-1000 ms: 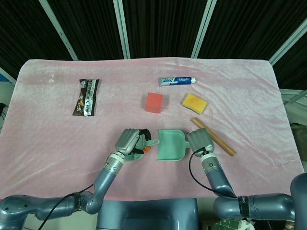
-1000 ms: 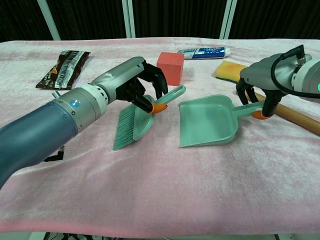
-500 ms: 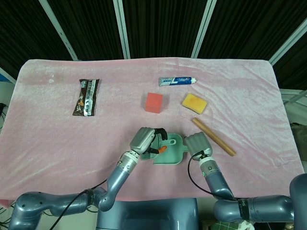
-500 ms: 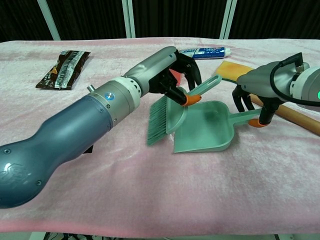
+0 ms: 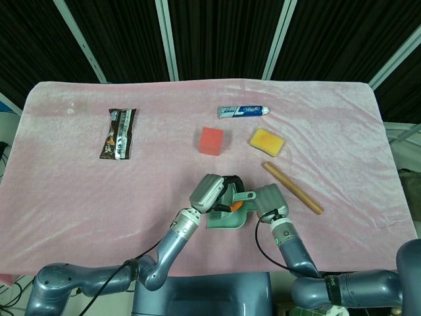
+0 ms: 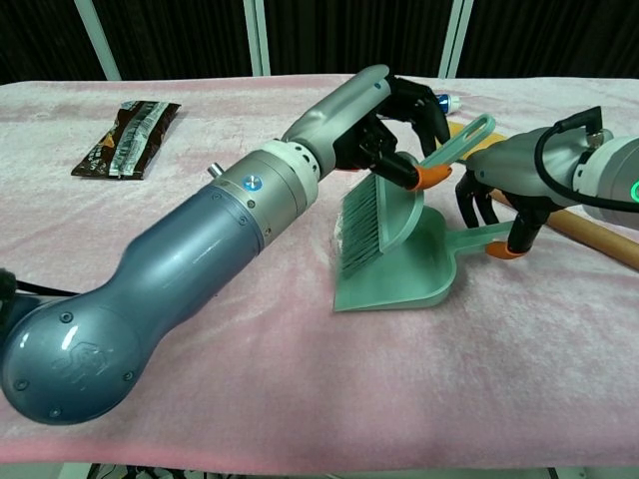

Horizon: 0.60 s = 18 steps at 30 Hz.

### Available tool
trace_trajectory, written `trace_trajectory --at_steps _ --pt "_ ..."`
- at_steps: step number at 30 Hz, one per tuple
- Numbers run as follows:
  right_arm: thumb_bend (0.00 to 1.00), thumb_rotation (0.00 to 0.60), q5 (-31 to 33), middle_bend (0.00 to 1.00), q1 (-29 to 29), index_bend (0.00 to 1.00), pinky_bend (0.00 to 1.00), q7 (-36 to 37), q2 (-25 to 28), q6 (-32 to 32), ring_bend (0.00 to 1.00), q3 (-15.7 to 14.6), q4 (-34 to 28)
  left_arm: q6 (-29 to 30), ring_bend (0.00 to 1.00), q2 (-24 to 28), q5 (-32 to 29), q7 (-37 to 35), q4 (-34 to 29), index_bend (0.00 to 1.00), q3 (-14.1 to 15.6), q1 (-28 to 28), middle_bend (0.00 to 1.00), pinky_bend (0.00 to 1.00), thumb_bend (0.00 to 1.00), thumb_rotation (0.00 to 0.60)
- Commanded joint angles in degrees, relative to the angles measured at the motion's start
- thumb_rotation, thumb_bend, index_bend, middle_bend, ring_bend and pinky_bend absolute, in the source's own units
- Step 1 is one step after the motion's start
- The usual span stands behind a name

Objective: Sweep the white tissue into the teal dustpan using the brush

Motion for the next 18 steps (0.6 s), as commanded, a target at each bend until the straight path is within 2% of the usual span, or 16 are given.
trace_trajectory --at_steps 1,9,14,18 --pt "0.6 0.6 -0.69 0.66 -0.09 0.66 0.76 0.38 -0.29 0.13 0.71 0.07 0.43 0.99 0.9 0.79 0.61 -1.19 -0.44 0.58 -0.51 0.2 0.63 1.0 0.37 0.6" --pt "0.6 0.6 -0.86 0.66 0.34 0.66 0.76 0.44 -1.24 -0.42 0.71 0.54 2.16 0.39 0.9 5.35 -0.44 -0.92 -2.09 0.58 -1.53 1.02 0.63 1.0 0.37 0.6" --pt "0.6 0.6 -0.71 0.66 0.44 0.66 0.76 0.68 -1.57 -0.86 0.71 0.72 2.67 -1.9 0.9 7.82 -2.11 0.26 -1.65 0.58 0.04 2.04 0.63 1.0 0.37 0.6" --pt "0.6 0.6 -0.62 0.66 0.46 0.66 0.76 0.77 -1.68 -1.17 0.71 0.65 2.89 -3.0 0.9 7.57 -3.55 0.5 -0.38 0.58 1.14 2.64 0.63 1.0 0.37 0.6"
